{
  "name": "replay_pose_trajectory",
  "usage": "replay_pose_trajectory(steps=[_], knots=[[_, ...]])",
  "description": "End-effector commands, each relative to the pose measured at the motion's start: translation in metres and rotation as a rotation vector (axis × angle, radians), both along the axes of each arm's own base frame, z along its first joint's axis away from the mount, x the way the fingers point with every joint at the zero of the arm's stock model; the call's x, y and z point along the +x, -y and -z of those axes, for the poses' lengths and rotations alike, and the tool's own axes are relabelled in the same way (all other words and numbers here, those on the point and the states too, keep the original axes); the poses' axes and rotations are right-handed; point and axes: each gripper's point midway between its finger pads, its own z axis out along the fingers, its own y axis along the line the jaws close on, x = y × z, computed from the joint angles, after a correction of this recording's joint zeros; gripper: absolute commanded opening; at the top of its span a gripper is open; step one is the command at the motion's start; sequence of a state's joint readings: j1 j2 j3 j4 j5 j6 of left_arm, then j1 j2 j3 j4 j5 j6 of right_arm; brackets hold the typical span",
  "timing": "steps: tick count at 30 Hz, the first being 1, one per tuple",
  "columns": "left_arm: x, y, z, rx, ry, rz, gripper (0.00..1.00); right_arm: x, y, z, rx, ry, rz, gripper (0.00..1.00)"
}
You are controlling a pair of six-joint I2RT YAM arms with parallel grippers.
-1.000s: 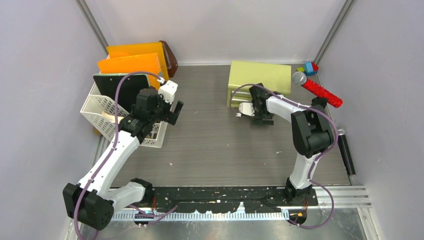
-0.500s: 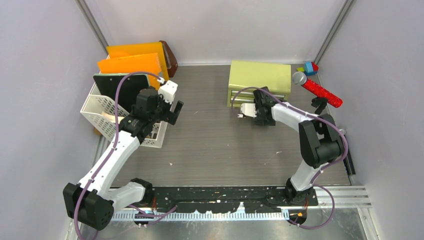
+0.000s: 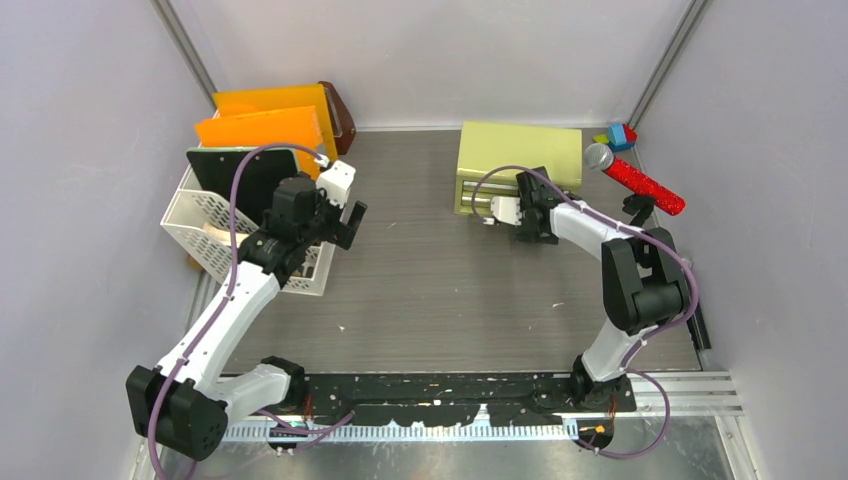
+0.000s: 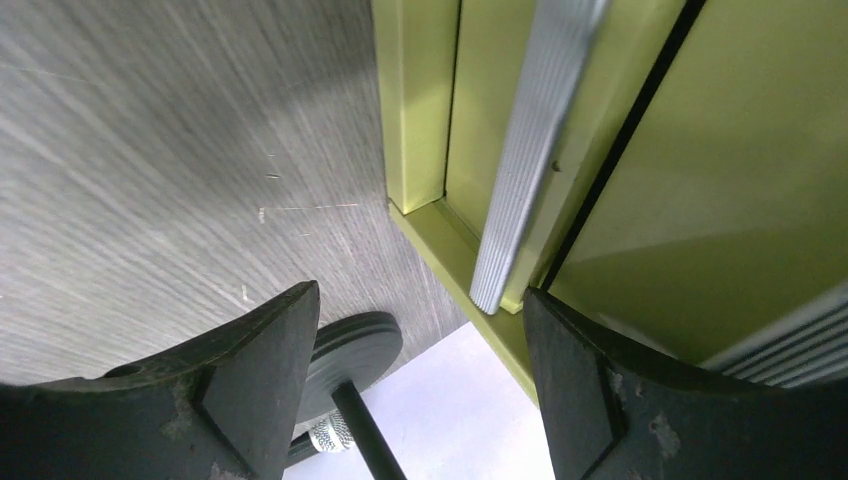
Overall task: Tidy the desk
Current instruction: Move the storage box to the center of the board.
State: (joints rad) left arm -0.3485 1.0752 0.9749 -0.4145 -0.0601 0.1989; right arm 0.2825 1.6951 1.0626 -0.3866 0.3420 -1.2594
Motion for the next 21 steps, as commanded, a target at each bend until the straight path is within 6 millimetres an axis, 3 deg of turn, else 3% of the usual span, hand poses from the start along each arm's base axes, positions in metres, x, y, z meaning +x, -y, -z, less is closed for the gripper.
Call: replay_pose_trajectory(steps=[1, 13, 21], knots=[[0.005, -0.002, -0.016, -0.009, 0.07, -0.007, 1.0, 0.028, 0.005, -0.021, -0.029, 0.088, 0.009, 0.8], [0.004, -0.002, -0.015, -0.009, 0.068, -0.006, 1.0, 0.053, 0.008, -0.031, -0.122, 0.179, -0.051, 0.8], [0.004, -0.003, -0.015, -0.005, 0.069, -0.007, 1.0, 0.042, 0.007, -0.028, -0.115, 0.173, -0.078, 0.8]])
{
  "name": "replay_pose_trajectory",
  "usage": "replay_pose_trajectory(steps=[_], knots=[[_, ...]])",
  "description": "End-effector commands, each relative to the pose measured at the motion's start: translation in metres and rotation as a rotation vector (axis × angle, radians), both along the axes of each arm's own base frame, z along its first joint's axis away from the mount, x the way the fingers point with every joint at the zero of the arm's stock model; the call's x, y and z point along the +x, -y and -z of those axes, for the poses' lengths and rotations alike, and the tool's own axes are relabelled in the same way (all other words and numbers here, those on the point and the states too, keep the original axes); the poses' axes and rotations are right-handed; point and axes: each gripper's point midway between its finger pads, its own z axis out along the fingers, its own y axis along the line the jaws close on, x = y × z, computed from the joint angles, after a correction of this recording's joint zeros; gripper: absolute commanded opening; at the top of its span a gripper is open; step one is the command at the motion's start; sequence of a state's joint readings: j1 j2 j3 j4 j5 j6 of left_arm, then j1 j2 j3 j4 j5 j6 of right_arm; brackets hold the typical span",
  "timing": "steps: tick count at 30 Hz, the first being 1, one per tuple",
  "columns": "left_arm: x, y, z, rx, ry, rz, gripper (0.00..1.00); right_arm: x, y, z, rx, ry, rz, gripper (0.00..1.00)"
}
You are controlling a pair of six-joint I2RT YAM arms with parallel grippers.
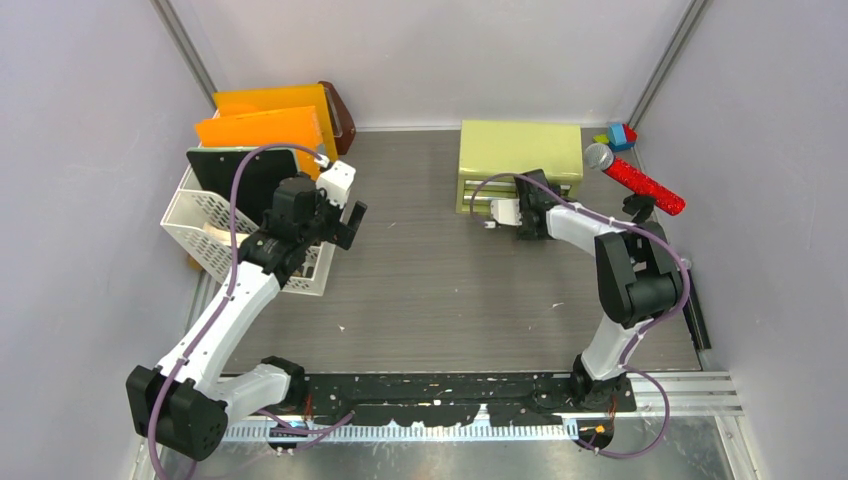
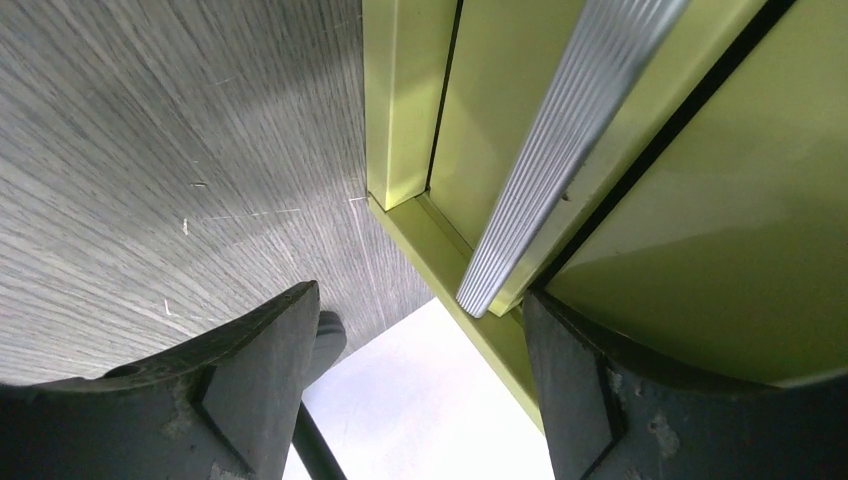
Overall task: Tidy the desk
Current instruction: Move the storage box to the center of the board, then reset both arms
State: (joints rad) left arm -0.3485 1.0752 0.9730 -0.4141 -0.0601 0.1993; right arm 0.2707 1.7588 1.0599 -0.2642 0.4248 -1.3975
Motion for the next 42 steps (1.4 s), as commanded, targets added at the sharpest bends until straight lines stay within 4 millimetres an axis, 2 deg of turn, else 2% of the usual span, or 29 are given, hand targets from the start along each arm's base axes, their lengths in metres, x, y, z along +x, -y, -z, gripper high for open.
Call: replay_pose_trajectory(steps=[1, 6, 10, 14, 21, 24, 29, 34, 38, 42], knots=[[0.005, -0.003, -0.015, -0.002, 0.07, -0.007, 1.0, 0.017, -0.007, -0.033, 0.036, 0.138, -0.038, 0.8], [0.007, -0.005, -0.011, 0.017, 0.075, -0.009, 1.0, -0.015, -0.021, -0.032, 0.129, 0.106, -0.021, 0.81], [0.009, -0.006, -0.007, 0.028, 0.082, -0.012, 1.0, -0.039, -0.043, -0.047, 0.261, 0.135, 0.007, 0.86], [0.008, -0.004, -0.006, 0.021, 0.093, 0.003, 1.0, -0.066, -0.063, -0.06, 0.475, 0.13, 0.096, 0.92], [0.005, -0.001, -0.01, -0.001, 0.102, 0.013, 1.0, -0.094, -0.102, -0.115, 0.922, 0.151, 0.233, 0.99], [0.003, -0.004, -0.011, -0.011, 0.105, -0.005, 1.0, -0.105, -0.118, -0.147, 1.137, 0.19, 0.27, 1.0], [-0.002, -0.008, -0.017, -0.029, 0.153, -0.02, 1.0, -0.123, -0.117, -0.192, 1.373, 0.308, 0.34, 1.0], [-0.019, 0.0, -0.029, -0.064, 0.154, 0.045, 1.0, -0.145, -0.106, -0.223, 1.488, 0.387, 0.357, 1.0], [-0.04, 0.009, -0.03, -0.085, 0.136, 0.134, 1.0, -0.163, -0.098, -0.225, 1.502, 0.401, 0.344, 0.99], [-0.061, 0.014, -0.019, -0.109, 0.108, 0.195, 1.0, -0.178, -0.095, -0.212, 1.52, 0.384, 0.329, 0.99]])
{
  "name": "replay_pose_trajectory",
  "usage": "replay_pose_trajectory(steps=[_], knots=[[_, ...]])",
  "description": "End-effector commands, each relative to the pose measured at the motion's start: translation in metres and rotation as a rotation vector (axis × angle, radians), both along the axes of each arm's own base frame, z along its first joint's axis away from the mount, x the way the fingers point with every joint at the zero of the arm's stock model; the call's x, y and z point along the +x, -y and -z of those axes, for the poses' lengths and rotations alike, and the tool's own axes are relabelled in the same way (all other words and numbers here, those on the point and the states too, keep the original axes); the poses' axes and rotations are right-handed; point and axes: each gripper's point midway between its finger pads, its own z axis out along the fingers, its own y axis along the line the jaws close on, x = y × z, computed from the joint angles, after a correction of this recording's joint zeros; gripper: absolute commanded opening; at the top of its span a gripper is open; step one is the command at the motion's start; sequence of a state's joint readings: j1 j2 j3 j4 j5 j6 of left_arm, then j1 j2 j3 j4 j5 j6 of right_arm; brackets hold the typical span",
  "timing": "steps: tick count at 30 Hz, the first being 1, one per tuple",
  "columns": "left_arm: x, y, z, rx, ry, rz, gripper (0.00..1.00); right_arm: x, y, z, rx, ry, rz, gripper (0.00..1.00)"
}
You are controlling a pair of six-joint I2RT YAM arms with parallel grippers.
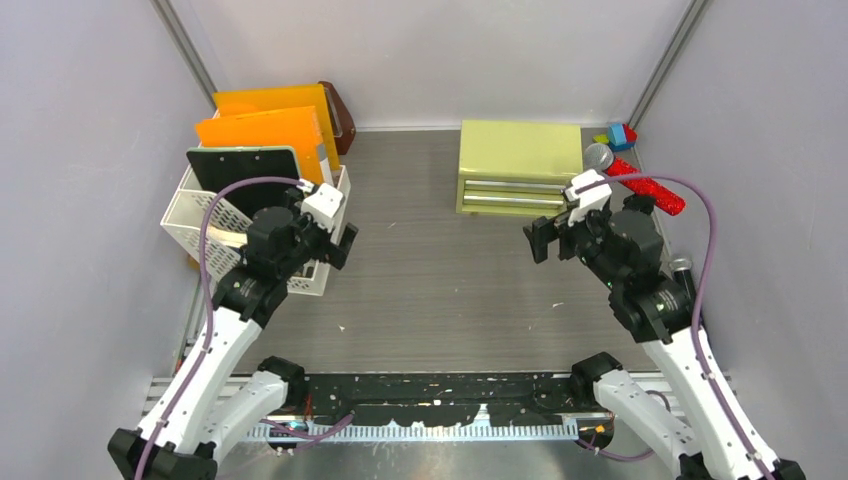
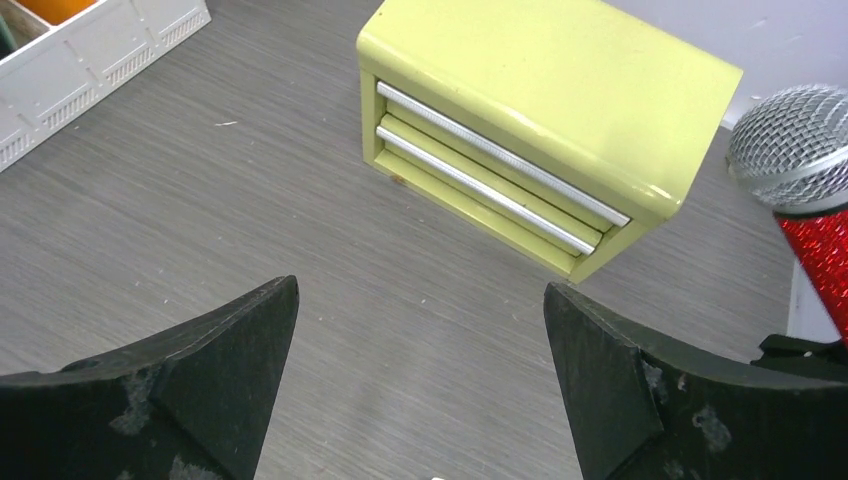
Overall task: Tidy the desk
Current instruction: Reset both arms
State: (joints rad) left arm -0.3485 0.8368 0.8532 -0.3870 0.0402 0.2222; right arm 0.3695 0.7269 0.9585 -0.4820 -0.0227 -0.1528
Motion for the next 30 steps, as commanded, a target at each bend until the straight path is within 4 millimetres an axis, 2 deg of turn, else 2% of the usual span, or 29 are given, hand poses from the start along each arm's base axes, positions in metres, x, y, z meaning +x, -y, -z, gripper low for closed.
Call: replay_pose_trajectory(steps=[1, 5, 6, 9, 14, 18, 30], knots=[[-0.03, 0.012, 0.008, -0.035, -0.03, 0.116, 1.0, -0.013, 0.001, 0.012, 0.056, -0.012, -0.011, 0.99], [-0.055, 0.018, 0.02, -0.052, -0.064, 0.199, 1.0, -0.014, 0.01, 0.025, 0.086, -0.008, 0.039, 1.0], [-0.06, 0.019, 0.021, -0.058, -0.064, 0.213, 1.0, -0.014, 0.013, 0.031, 0.086, -0.01, 0.055, 1.0], [-0.069, 0.017, 0.021, -0.071, -0.036, 0.219, 1.0, -0.015, 0.021, 0.033, 0.089, 0.011, 0.084, 1.0], [-0.061, 0.002, 0.019, -0.041, 0.04, 0.136, 1.0, -0.015, 0.031, 0.028, 0.112, 0.02, 0.129, 1.0], [-0.052, -0.006, 0.015, -0.033, 0.077, 0.082, 1.0, -0.013, 0.035, 0.034, 0.096, 0.017, 0.141, 1.0], [-0.049, -0.006, 0.03, -0.003, 0.018, 0.079, 1.0, -0.011, 0.043, 0.056, 0.043, 0.013, 0.156, 0.99]])
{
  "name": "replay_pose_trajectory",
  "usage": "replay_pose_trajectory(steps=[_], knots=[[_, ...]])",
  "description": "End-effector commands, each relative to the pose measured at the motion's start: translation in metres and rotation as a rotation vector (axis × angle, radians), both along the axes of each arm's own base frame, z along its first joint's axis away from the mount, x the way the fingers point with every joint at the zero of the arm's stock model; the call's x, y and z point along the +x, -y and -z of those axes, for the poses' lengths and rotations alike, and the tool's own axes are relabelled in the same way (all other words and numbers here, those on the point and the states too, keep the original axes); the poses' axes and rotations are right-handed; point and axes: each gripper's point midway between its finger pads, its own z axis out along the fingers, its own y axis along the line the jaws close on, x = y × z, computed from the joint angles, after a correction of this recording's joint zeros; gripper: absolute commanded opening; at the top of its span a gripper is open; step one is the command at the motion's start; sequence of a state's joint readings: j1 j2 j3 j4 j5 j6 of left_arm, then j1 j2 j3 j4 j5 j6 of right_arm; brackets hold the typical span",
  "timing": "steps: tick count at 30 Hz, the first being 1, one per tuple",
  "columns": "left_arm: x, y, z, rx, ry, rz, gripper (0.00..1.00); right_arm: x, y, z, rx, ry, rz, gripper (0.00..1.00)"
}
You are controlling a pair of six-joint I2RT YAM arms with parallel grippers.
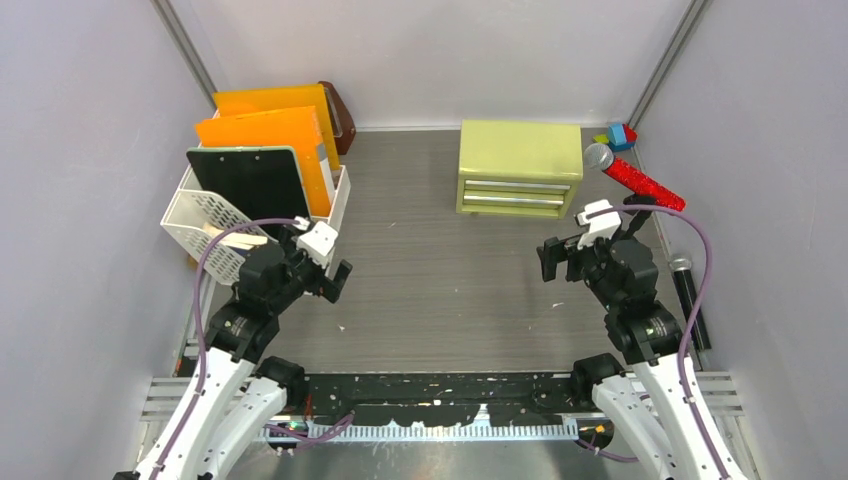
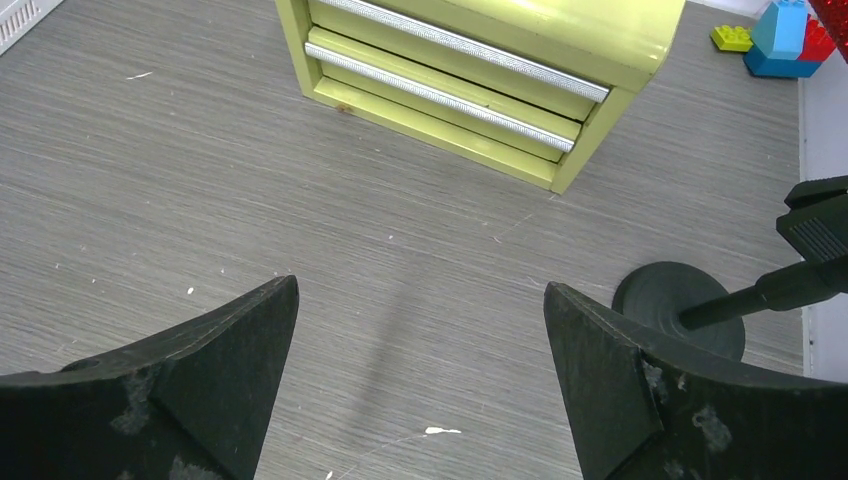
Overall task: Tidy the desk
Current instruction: Reset both arms
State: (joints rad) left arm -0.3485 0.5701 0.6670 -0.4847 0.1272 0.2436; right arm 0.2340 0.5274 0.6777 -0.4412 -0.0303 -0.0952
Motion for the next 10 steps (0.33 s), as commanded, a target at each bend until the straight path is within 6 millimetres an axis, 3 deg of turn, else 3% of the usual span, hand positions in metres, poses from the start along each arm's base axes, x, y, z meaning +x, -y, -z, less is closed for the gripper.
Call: replay_pose_trajectory(steps=[1, 10], knots=[[0.0066, -0.0006, -0.0061, 0.004, 0.035, -0.009, 1.0, 0.0051, 0.0044, -0.0151, -0.006, 0.071, 0.015, 1.0], [0.0068, -0.0012, 0.0027, 0.023, 0.019, -0.006, 1.0, 0.0056, 0.0064, -0.0091, -0.014, 0.053, 0.019, 0.99]])
